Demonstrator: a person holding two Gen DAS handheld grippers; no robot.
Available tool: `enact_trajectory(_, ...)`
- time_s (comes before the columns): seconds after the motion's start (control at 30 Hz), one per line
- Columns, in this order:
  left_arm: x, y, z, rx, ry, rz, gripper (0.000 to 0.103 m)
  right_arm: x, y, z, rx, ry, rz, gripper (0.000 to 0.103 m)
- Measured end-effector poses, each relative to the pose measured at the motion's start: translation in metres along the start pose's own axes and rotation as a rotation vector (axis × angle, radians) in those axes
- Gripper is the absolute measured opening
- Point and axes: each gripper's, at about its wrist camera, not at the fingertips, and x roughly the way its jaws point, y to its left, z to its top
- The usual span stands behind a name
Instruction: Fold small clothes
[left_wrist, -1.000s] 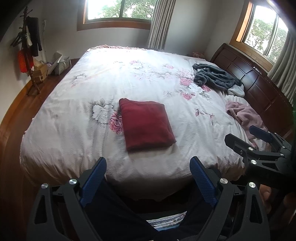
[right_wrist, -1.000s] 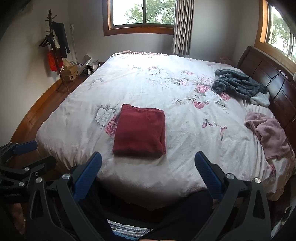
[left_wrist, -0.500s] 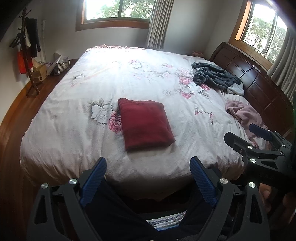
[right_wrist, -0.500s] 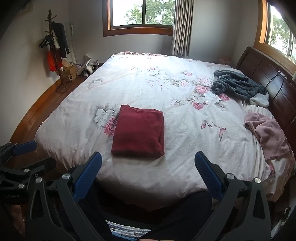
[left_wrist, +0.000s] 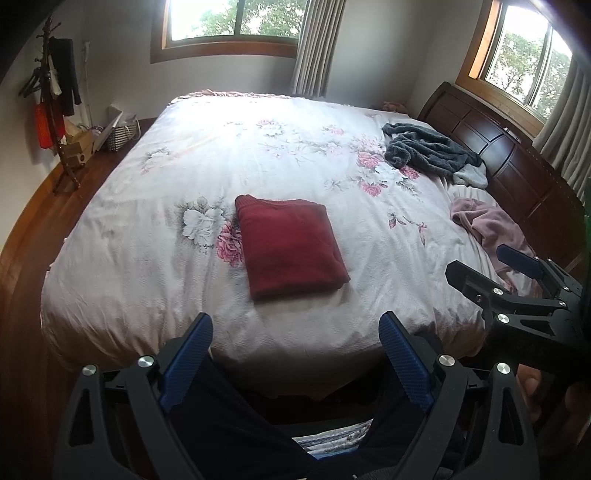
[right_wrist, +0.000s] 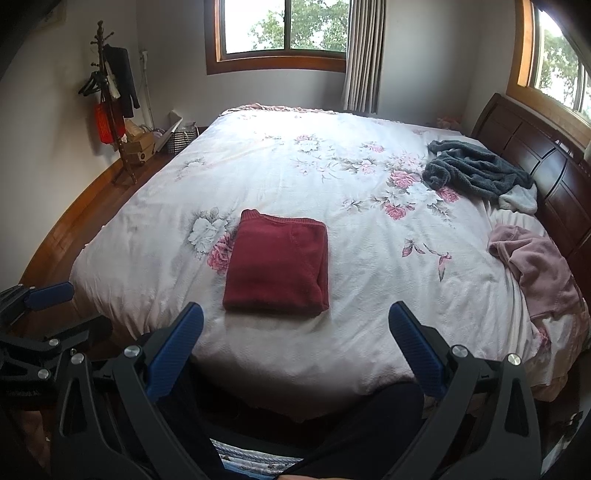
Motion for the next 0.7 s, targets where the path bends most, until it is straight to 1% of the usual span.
enact_trajectory(0.7, 0.0080, 0.0012, 0.0025, 0.007, 0.023, -0.005, 0.092, 0.0063, 0.0010, 0.0040, 0.015, 0.007, 0.000, 0.100)
